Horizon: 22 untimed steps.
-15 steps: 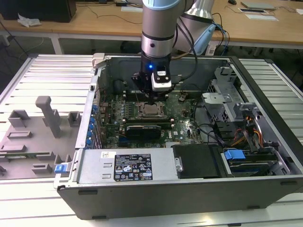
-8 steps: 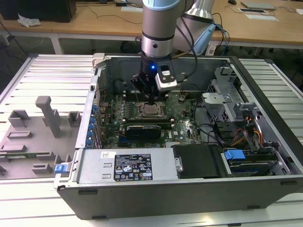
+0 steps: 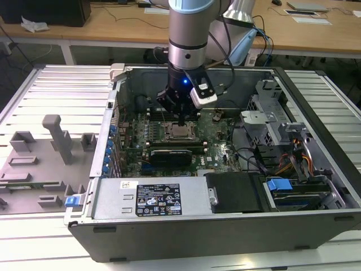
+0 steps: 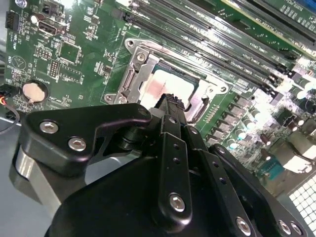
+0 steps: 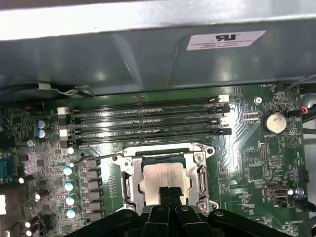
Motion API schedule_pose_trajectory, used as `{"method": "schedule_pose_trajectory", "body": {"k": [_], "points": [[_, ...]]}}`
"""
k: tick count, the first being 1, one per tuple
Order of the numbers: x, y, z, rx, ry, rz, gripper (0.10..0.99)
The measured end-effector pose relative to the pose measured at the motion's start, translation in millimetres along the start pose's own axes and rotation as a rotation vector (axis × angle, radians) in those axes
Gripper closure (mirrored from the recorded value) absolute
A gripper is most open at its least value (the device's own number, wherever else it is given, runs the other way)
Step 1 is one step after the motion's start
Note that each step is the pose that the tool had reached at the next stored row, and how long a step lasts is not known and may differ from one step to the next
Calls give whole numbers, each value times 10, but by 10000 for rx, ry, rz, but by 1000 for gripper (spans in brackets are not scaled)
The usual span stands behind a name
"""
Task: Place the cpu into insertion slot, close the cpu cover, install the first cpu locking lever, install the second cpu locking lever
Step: 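Close the cpu cover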
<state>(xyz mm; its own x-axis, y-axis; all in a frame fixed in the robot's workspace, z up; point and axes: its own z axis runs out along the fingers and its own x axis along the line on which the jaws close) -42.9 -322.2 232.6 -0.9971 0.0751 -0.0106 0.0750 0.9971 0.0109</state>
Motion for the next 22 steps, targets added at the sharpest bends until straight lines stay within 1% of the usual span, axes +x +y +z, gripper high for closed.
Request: {"method": "schedule_pose_trajectory", "body": {"k": [2, 4, 5, 6, 10, 11, 14, 16, 17, 18, 19, 20, 22], "points": [[6, -3, 1, 7, -38, -30, 980], [15, -9, 7, -2, -140, -76, 980], [20, -12, 10, -5, -199, -96, 980], [36, -28, 20, -14, -305, -146, 980], [91, -69, 45, -17, -306, -215, 980], [110, -83, 56, -21, -306, -252, 980], [178, -93, 80, -41, -303, -309, 980], [249, -99, 96, -65, -302, -349, 980], [266, -100, 100, -75, -301, -368, 980], [284, -101, 110, -123, -297, -461, 980], [289, -102, 120, -165, -294, -586, 980], [296, -102, 133, -180, -292, -697, 980], [307, -104, 163, -180, -289, -764, 980]]}}
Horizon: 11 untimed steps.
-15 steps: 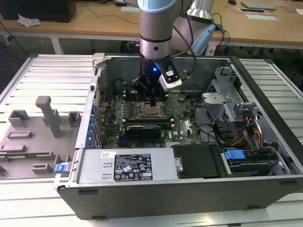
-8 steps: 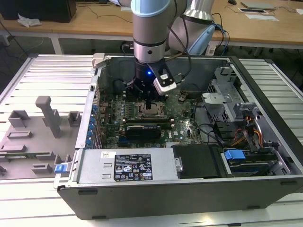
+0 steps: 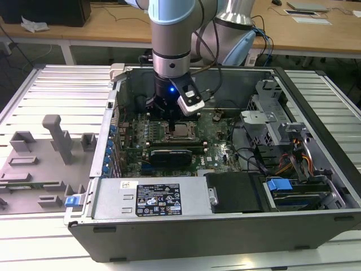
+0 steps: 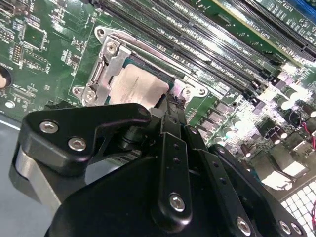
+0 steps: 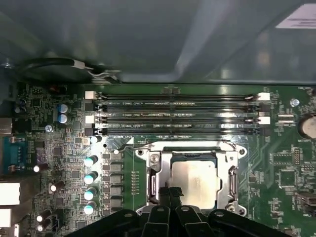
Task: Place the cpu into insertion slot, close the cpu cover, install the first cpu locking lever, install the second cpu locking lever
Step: 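Close the cpu cover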
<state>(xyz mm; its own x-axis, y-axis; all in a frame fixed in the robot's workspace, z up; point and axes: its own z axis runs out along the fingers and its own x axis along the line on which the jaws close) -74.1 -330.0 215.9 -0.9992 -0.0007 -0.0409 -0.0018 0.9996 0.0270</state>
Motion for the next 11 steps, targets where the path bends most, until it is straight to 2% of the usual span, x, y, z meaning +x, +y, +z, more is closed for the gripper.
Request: {"method": "schedule_pose_trajectory", "body": {"k": [11], "points": [[60, -1, 105, -24, 8, -244, 980]]}}
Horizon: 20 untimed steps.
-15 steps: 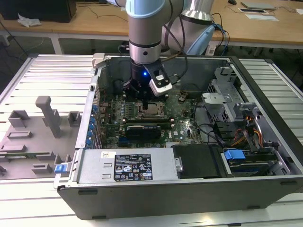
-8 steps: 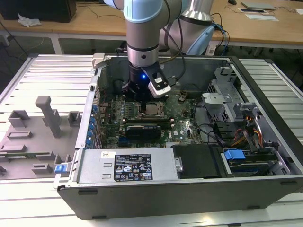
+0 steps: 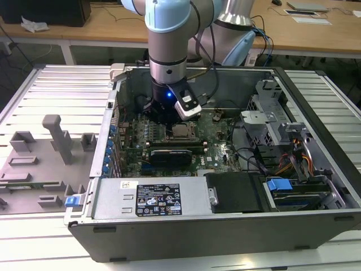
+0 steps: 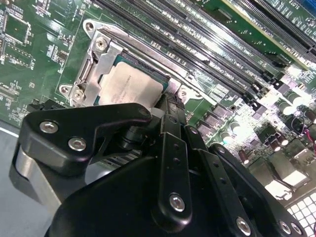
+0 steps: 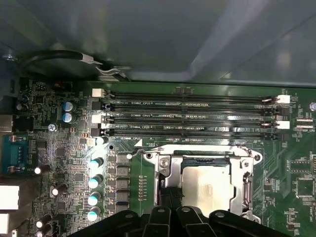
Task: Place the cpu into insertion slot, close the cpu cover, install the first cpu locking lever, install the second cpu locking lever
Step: 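Close the cpu cover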
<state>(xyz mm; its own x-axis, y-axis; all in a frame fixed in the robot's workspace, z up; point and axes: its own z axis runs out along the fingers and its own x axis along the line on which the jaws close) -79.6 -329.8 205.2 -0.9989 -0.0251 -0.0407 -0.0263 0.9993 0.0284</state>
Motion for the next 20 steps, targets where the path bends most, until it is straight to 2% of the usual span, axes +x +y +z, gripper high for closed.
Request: {"method": "schedule_pose_trajectory", "body": {"k": [4, 11, 14, 17, 18, 20], "points": [[0, 1, 0, -2, -1, -1, 980], [-17, 4, -113, -3, -2, -3, 980], [-127, 1, -109, 5, 6, -1, 980], [-274, -3, -104, 13, 26, -2, 980], [-301, -4, -102, 13, 31, -1, 980], [-303, -3, -116, 13, 34, 0, 980]]}}
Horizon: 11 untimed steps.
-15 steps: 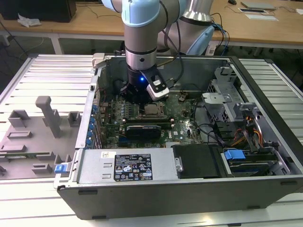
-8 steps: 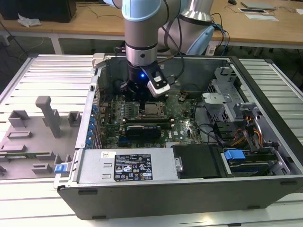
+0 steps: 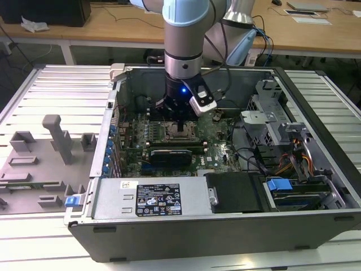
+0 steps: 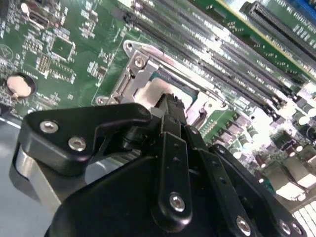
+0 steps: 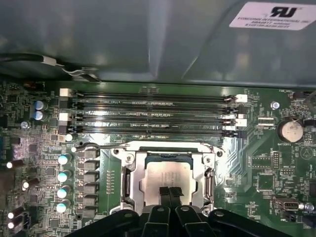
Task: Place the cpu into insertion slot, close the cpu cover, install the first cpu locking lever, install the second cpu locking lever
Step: 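Close the cpu cover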
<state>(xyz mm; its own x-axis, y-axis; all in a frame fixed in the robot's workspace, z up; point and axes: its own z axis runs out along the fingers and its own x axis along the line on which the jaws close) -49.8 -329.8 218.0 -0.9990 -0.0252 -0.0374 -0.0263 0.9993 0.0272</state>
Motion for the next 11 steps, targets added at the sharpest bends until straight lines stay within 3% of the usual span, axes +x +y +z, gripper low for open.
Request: {"method": "schedule_pose_trajectory", "body": {"k": [3, 9, 11], "points": [[-3, 2, -65, -1, -1, 0, 980], [-11, 10, -283, 2, 0, 0, 980], [-11, 10, -285, 3, 0, -1, 980]]}}
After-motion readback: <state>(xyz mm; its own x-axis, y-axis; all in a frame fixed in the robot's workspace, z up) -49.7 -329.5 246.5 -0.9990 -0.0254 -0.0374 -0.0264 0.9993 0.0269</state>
